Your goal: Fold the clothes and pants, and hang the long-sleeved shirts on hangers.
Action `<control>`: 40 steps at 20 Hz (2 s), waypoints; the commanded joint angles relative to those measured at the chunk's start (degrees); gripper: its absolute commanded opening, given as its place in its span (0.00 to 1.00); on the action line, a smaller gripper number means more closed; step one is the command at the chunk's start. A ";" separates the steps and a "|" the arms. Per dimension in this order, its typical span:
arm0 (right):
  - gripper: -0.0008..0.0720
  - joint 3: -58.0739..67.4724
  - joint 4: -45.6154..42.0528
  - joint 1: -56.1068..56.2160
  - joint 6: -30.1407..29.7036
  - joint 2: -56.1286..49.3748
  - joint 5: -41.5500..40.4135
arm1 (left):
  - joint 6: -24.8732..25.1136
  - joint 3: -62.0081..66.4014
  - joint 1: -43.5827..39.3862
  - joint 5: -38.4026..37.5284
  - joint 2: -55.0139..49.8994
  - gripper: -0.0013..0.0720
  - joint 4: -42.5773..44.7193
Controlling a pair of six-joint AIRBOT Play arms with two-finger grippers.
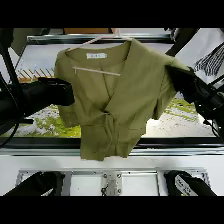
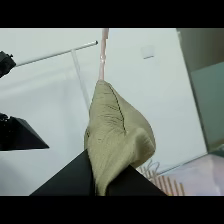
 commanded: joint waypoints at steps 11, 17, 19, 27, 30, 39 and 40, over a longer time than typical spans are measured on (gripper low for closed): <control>0.02 1.75 0.61 -33.18 0.66 11.56 -9.46 | 0.83 -0.02 2.73 -1.27 -1.62 0.04 -0.04; 0.02 3.06 0.52 -41.68 -0.20 16.33 -27.15 | 6.36 -0.02 2.75 1.75 -8.00 0.04 0.00; 0.02 5.86 0.33 -43.76 -0.24 17.09 -31.58 | 8.61 -0.02 2.75 4.37 -10.08 0.04 0.02; 0.02 16.85 -9.57 -47.69 -1.03 20.83 -64.74 | 12.41 -0.02 2.82 8.02 -15.21 0.04 0.02; 0.02 20.06 -13.97 -47.69 -1.53 21.31 -76.63 | 12.85 -0.02 3.91 8.09 -15.58 0.04 -0.02; 0.02 28.39 -18.53 -47.71 -3.19 16.41 -94.75 | 12.85 -0.02 9.51 7.98 -15.54 0.04 -0.15; 0.02 28.83 -18.56 -47.71 -3.19 15.69 -96.32 | 12.83 -0.02 9.51 7.98 -15.54 0.04 -0.15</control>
